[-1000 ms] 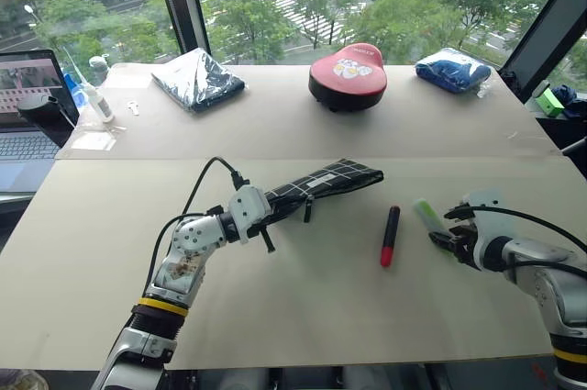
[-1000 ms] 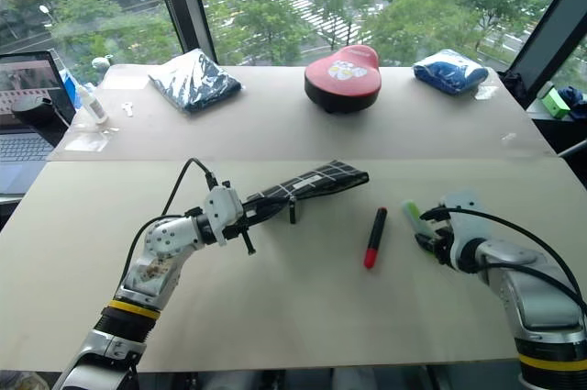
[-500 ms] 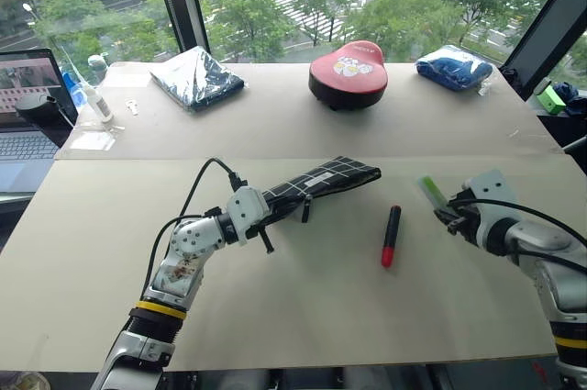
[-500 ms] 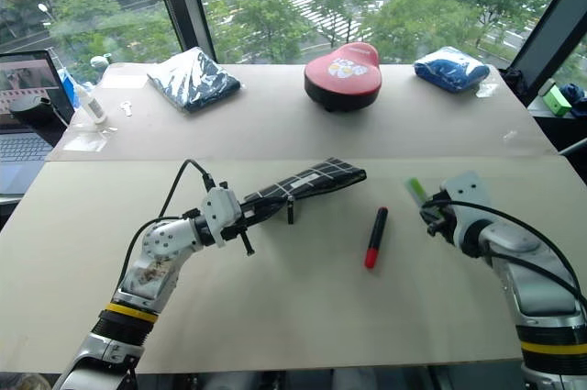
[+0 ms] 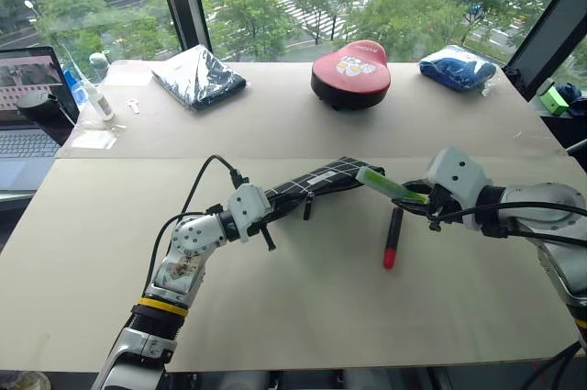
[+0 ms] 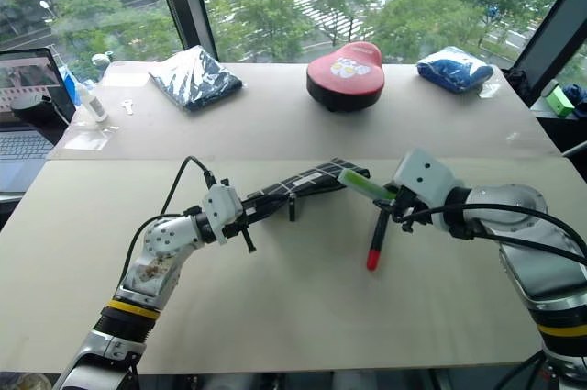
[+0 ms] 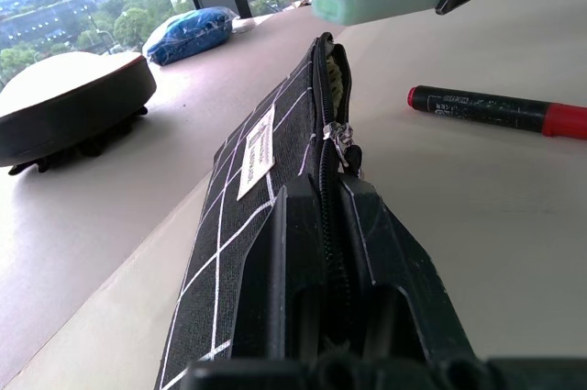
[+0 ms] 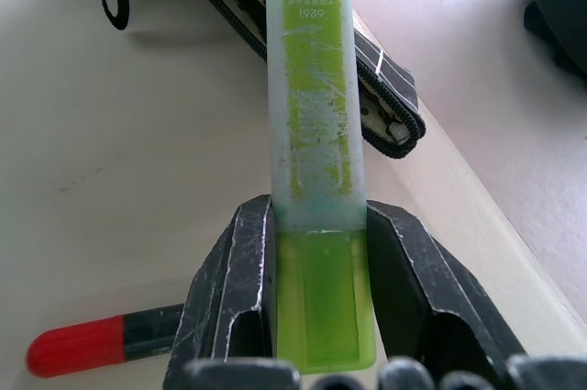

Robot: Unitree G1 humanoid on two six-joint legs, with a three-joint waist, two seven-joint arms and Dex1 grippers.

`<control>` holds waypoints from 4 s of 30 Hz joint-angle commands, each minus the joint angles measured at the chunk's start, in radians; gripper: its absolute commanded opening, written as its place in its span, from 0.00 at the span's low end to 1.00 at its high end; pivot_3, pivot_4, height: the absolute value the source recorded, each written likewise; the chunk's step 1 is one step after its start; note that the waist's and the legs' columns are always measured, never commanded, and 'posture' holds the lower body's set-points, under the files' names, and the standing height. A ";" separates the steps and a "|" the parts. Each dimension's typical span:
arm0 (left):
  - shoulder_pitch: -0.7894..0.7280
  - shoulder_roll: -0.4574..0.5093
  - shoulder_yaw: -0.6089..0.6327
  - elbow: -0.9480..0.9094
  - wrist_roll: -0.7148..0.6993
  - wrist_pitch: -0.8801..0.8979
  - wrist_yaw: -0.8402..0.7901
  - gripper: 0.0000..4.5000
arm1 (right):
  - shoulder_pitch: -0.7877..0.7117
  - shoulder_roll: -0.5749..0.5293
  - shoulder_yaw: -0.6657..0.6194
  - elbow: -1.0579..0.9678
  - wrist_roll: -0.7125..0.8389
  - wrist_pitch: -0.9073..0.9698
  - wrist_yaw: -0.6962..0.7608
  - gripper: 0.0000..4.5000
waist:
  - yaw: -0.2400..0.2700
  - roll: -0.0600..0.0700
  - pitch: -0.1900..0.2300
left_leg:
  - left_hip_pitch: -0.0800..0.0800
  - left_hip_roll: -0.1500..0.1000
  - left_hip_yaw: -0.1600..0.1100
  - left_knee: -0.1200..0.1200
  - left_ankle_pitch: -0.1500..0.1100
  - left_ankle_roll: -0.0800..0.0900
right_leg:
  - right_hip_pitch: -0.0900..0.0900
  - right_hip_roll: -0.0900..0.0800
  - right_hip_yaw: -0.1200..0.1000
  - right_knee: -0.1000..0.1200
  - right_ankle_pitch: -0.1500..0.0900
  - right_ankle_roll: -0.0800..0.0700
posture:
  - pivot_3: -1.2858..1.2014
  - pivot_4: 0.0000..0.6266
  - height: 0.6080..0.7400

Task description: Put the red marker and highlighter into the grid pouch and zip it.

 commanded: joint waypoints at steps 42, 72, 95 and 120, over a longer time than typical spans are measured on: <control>-0.022 -0.013 -0.007 0.009 0.014 -0.058 -0.014 0.00 | -0.286 0.101 0.278 0.200 -0.303 -0.226 0.087 0.22 | -0.012 0.000 0.000 | -0.011 -0.001 0.001 0.002 0.005 -0.008 | -0.012 0.000 0.000 0.002 0.002 0.000 | 0.52 0.24 1.00; -0.028 -0.013 0.009 0.017 0.002 -0.062 -0.019 0.00 | -0.383 0.248 0.198 0.469 -0.429 -0.773 -0.056 0.86 | -0.016 0.000 0.000 | -0.010 -0.002 0.001 0.002 0.006 -0.010 | -0.012 0.002 0.000 0.002 0.002 0.000 | 0.52 0.24 1.00; 0.002 -0.027 0.002 -0.009 0.006 -0.044 0.012 0.00 | 0.035 0.173 -0.368 -0.188 0.438 0.798 -0.328 0.86 | 0.000 0.001 -0.001 | -0.012 0.001 -0.001 0.002 0.003 -0.007 | -0.012 -0.003 0.001 0.003 0.003 -0.001 | 0.52 0.24 1.00; -0.008 -0.051 -0.003 0.021 0.005 -0.056 -0.003 0.00 | 0.061 0.482 -0.270 -0.315 0.308 0.999 -0.727 0.86 | -0.009 0.001 -0.001 | -0.011 -0.001 -0.001 0.005 0.003 -0.007 | -0.010 0.002 0.001 0.003 0.003 0.000 | 0.52 0.24 1.00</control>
